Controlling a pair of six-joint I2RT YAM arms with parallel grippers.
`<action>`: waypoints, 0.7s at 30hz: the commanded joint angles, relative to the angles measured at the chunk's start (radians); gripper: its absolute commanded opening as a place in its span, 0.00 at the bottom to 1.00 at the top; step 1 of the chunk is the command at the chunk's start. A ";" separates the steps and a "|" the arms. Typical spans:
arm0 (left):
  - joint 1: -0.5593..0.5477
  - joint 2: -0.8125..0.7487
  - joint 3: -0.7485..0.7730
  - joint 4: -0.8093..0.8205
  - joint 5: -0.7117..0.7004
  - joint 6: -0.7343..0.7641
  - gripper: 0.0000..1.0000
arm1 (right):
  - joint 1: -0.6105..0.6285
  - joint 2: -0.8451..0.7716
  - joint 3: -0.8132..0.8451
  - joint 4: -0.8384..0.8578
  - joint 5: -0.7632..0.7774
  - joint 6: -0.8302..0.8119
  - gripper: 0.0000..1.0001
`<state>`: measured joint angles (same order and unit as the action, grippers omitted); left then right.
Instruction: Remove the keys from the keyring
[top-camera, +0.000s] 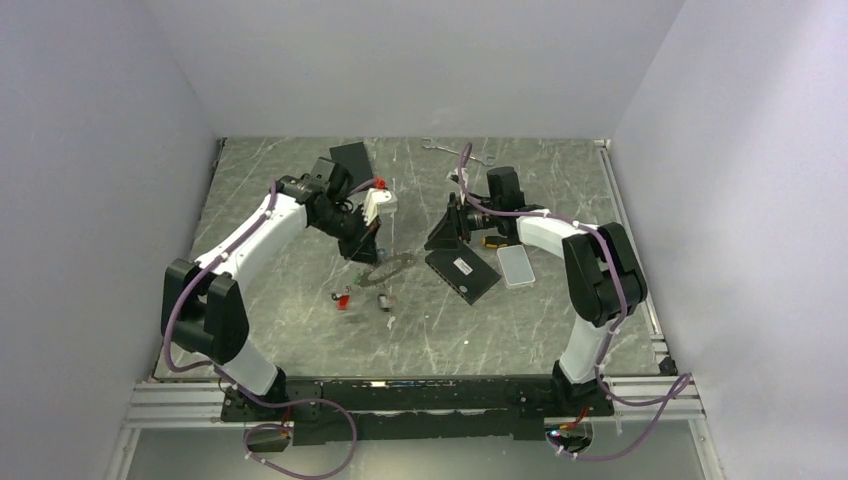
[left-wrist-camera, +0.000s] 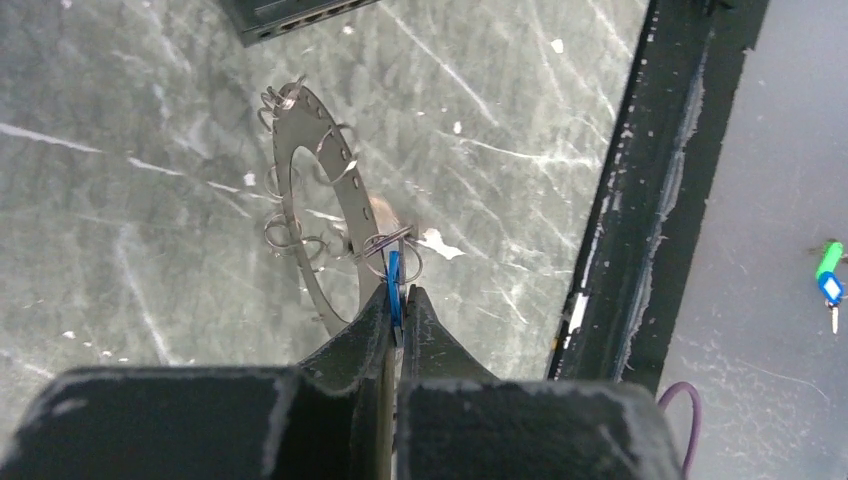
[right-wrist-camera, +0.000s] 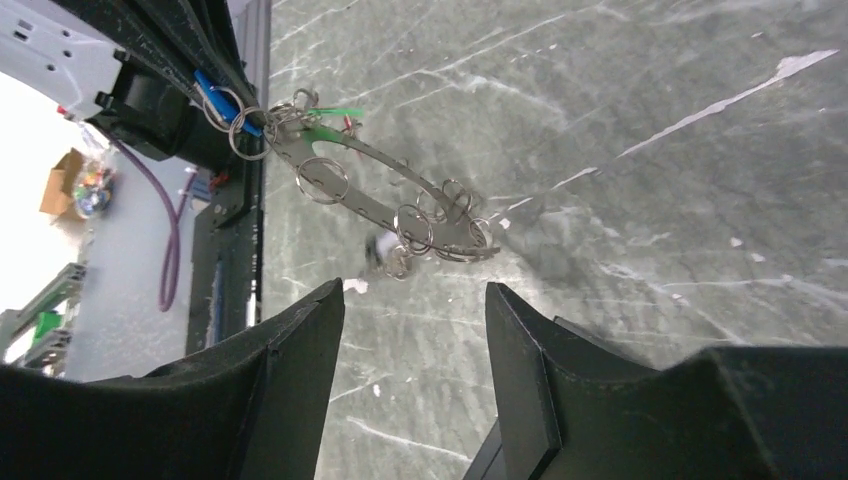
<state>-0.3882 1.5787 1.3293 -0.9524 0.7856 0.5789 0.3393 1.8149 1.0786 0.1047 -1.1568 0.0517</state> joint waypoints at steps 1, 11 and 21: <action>0.029 0.017 0.018 0.037 0.015 -0.014 0.00 | 0.001 -0.061 0.009 0.027 0.045 -0.084 0.58; 0.064 0.108 0.085 -0.026 0.101 -0.056 0.00 | 0.091 -0.267 -0.014 -0.129 0.211 -0.261 0.47; 0.069 0.132 0.113 -0.042 0.153 -0.080 0.00 | 0.268 -0.296 -0.046 -0.083 0.419 -0.326 0.45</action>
<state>-0.3210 1.7157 1.3979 -0.9745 0.8703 0.5079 0.5751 1.5078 1.0348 -0.0051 -0.8421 -0.2150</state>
